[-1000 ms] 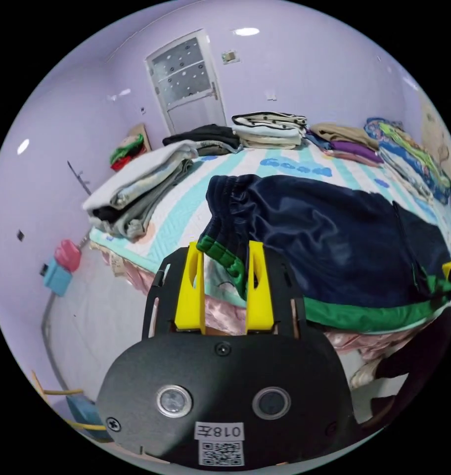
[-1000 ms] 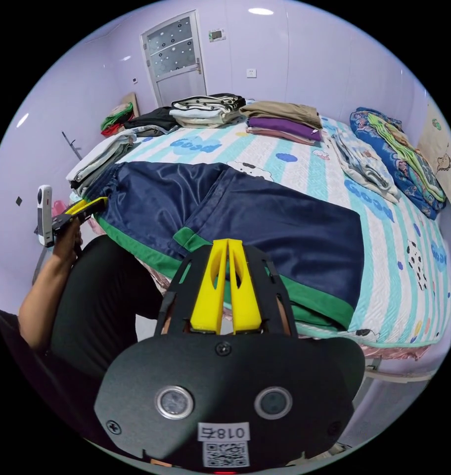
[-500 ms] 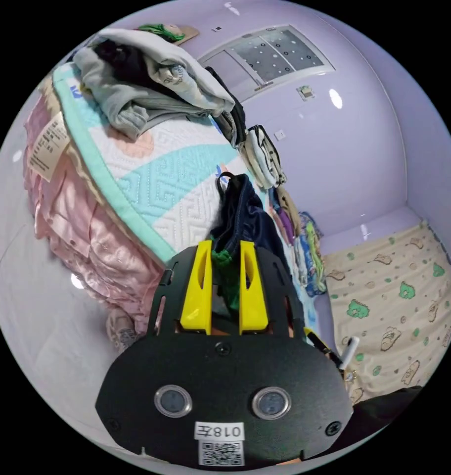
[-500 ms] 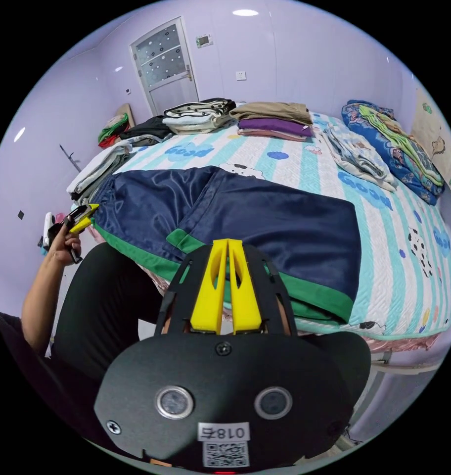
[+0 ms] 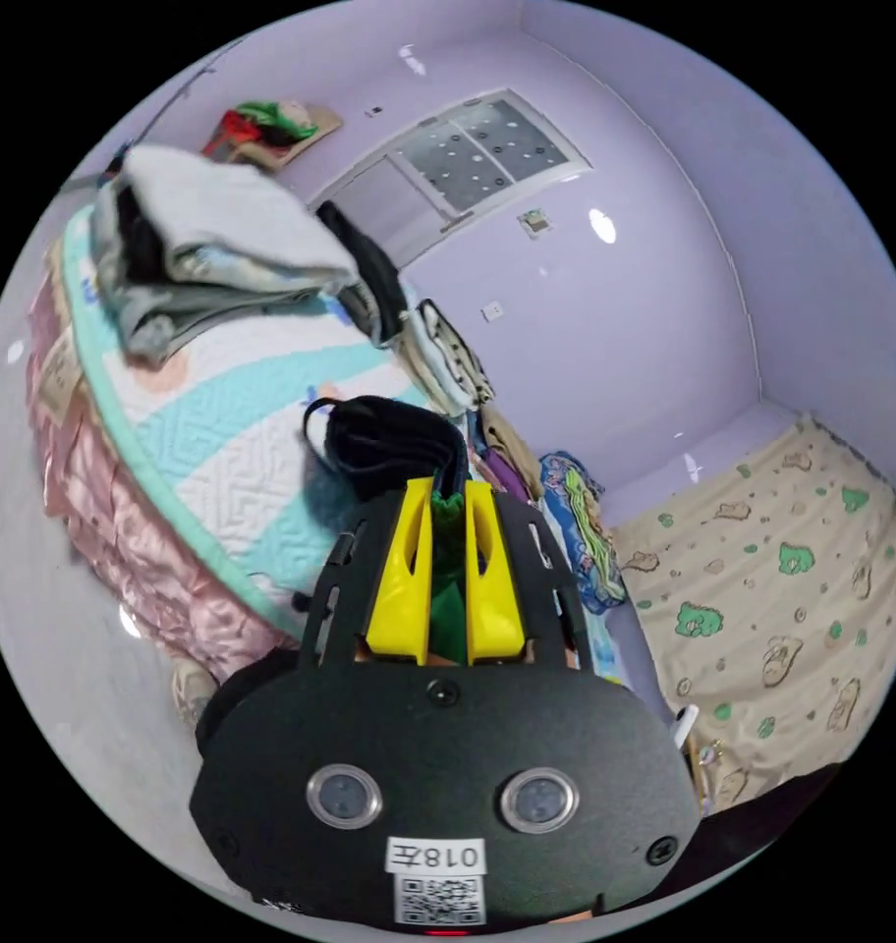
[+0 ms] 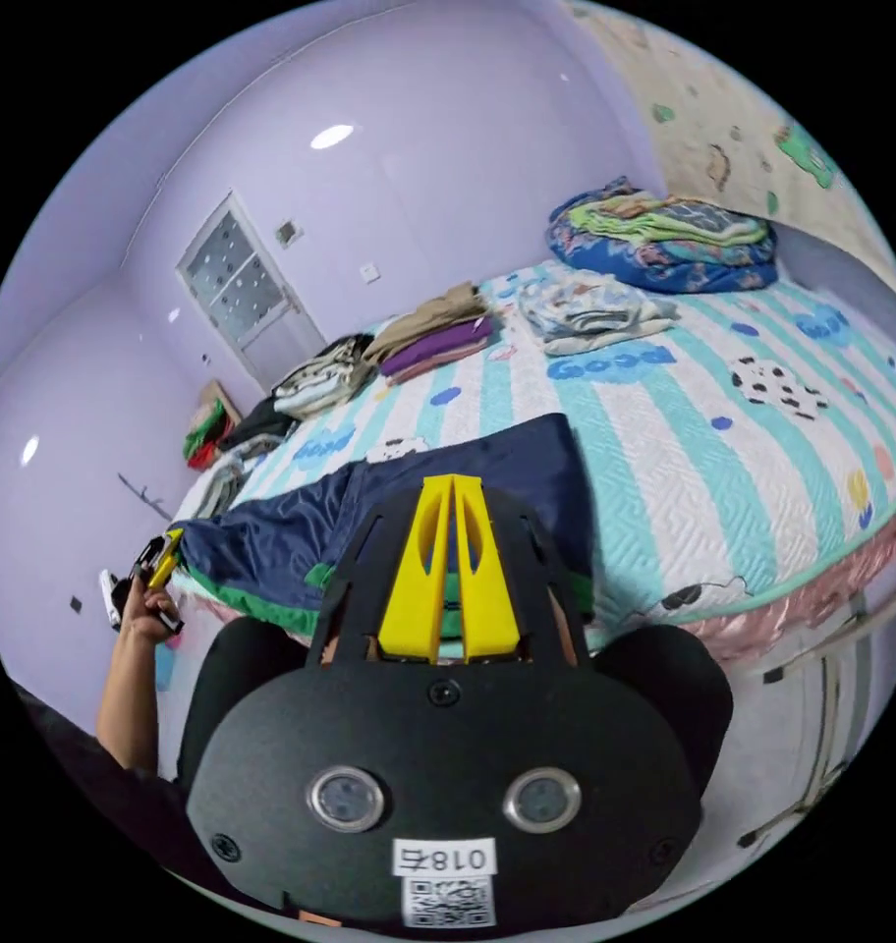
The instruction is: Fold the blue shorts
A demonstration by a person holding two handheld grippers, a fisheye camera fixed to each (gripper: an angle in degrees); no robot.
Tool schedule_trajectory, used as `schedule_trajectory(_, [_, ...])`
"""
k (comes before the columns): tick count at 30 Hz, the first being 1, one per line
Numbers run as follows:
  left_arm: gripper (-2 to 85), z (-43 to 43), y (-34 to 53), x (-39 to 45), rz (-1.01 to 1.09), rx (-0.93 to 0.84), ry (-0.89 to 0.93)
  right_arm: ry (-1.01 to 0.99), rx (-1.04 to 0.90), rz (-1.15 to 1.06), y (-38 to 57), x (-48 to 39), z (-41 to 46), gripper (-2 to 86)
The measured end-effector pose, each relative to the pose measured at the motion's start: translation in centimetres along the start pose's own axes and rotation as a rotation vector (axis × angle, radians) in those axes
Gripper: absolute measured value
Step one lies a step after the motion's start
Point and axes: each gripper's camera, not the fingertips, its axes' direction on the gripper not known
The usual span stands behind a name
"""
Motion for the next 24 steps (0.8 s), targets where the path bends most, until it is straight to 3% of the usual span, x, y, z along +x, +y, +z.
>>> schedule_trajectory(6, [5.4, 4.4, 0.5, 26.3, 0.452, -0.031, 0.005, -0.006, 0.145, 0.146, 0.1, 7.9, -6.1, -0.3])
schedule_trajectory(11, [5.5, 17.8, 12.8, 51.5, 0.95, -0.24, 0.04, 0.02, 0.226, 0.252, 1.0, 14.0, -10.4, -0.3])
schedule_trajectory(14, [5.7, 27.4, 24.0, 58.9, 1.119, -0.406, 0.05, 0.043, 0.258, 0.321, 2.0, 17.2, -12.6, -0.3])
schedule_trajectory(18, [5.8, 36.6, 35.5, 62.0, 1.253, -0.626, -0.06, 0.066, 0.272, 0.376, 3.1, 19.9, -14.8, -0.3])
schedule_trajectory(24, [6.1, 35.4, 38.2, 69.2, 1.353, -0.51, -0.131, 0.084, 0.238, 0.306, 2.4, 19.8, -15.1, -0.2])
